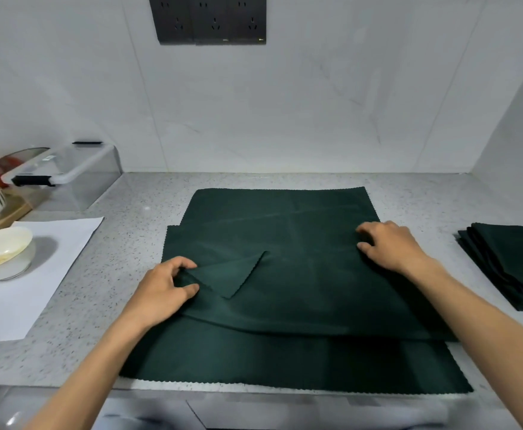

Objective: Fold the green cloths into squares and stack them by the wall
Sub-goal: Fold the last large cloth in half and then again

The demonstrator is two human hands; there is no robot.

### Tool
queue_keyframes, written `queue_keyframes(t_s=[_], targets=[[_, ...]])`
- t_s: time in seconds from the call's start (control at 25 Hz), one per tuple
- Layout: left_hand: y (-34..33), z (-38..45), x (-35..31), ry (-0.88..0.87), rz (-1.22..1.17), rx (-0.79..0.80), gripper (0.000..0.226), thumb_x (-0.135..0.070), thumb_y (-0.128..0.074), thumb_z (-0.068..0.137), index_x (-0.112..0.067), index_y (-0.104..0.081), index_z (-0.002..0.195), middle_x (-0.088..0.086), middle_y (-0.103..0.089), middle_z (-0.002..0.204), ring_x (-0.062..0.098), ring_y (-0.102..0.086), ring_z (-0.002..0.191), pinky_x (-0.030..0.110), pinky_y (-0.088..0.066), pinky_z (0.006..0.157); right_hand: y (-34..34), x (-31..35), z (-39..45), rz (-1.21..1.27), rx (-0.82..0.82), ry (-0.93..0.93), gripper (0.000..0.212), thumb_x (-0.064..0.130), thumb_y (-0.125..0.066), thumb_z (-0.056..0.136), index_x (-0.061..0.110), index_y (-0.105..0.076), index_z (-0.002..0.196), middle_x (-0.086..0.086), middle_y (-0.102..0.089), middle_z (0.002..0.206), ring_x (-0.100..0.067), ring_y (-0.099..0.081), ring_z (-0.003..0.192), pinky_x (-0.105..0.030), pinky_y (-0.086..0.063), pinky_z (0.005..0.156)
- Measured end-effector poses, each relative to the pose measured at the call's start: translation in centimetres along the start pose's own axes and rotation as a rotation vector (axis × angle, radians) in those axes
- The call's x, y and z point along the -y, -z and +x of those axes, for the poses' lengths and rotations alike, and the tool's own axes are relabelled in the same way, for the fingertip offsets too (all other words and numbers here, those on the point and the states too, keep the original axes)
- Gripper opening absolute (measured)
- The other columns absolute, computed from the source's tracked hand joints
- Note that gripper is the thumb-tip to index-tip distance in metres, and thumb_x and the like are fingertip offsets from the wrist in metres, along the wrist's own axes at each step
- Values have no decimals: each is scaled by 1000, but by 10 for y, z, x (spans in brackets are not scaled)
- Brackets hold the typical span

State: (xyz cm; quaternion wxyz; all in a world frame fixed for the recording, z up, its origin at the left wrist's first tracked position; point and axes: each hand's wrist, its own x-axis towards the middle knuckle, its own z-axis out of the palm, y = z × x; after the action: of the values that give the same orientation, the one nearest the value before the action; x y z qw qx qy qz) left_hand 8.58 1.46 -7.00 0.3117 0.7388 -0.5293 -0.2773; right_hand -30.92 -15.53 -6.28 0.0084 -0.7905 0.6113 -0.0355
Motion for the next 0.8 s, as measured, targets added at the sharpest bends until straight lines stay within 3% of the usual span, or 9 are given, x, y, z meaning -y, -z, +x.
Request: queue_keyframes(t_s=[0.12,0.2,0.28,0.4,0.52,0.6,0.68,0.8], targets=[[-8,-5,10,-4,-74,-127,31,-2,-71,79,-33,-67,82,-10,-72,81,19,-67,85,37,-51,84,-4,36,49,-136,69,149,38,30,-44,99,22,-48,136,-2,-54,138,-28,-50,121,-44,-43,99],[-15,-11,14,20,-164,-183,30,0,-71,79,-29,-67,82,-11,-72,80,18,-68,85,38,-50,85,-10,62,71,-65,165,191,50,28,-44,98,23,-35,147,-1,-38,152,-29,-42,129,-45,-43,101],[-20,-8,16,54,-213,-206,24,-10,-71,76,-30,-67,89,-14,-73,86,14,-68,88,40,-52,89,-14,84,89,25,211,161,59,25,-47,94,24,-29,150,-2,-34,152,-29,-40,129,-45,-45,99],[-18,-2,10,75,-188,-177,28,-27,-65,65,-34,-66,92,-16,-73,86,19,-68,83,42,-54,86,-10,90,108,112,246,109,51,26,-57,85,23,-43,134,-3,-50,126,-25,-56,106,-41,-51,87],[-19,0,-2,17,-84,-170,15,-31,-67,68,-32,-68,83,-10,-71,77,21,-66,75,41,-55,79,-2,80,113,202,297,107,19,29,-63,81,24,-56,97,5,-59,95,-21,-59,91,-38,-50,78],[-20,2,-4,-21,-96,-167,11,-19,-69,75,-27,-68,81,-12,-71,80,28,-65,75,43,-54,78,-1,77,113,125,279,200,7,29,-63,81,24,-58,82,8,-56,91,-19,-56,90,-35,-43,75],[-19,1,-3,-60,-122,-144,19,-5,-66,77,-23,-67,83,-11,-71,83,38,-63,77,46,-54,78,-1,75,111,92,217,237,9,29,-63,81,23,-58,76,10,-57,86,-17,-57,85,-33,-40,74],[-14,0,-4,-120,-225,-115,12,-6,-65,81,-18,-65,85,-2,-71,80,35,-63,81,49,-52,78,6,67,111,-29,-79,144,12,30,-61,81,20,-57,76,2,-61,74,-21,-57,74,-36,-40,82]])
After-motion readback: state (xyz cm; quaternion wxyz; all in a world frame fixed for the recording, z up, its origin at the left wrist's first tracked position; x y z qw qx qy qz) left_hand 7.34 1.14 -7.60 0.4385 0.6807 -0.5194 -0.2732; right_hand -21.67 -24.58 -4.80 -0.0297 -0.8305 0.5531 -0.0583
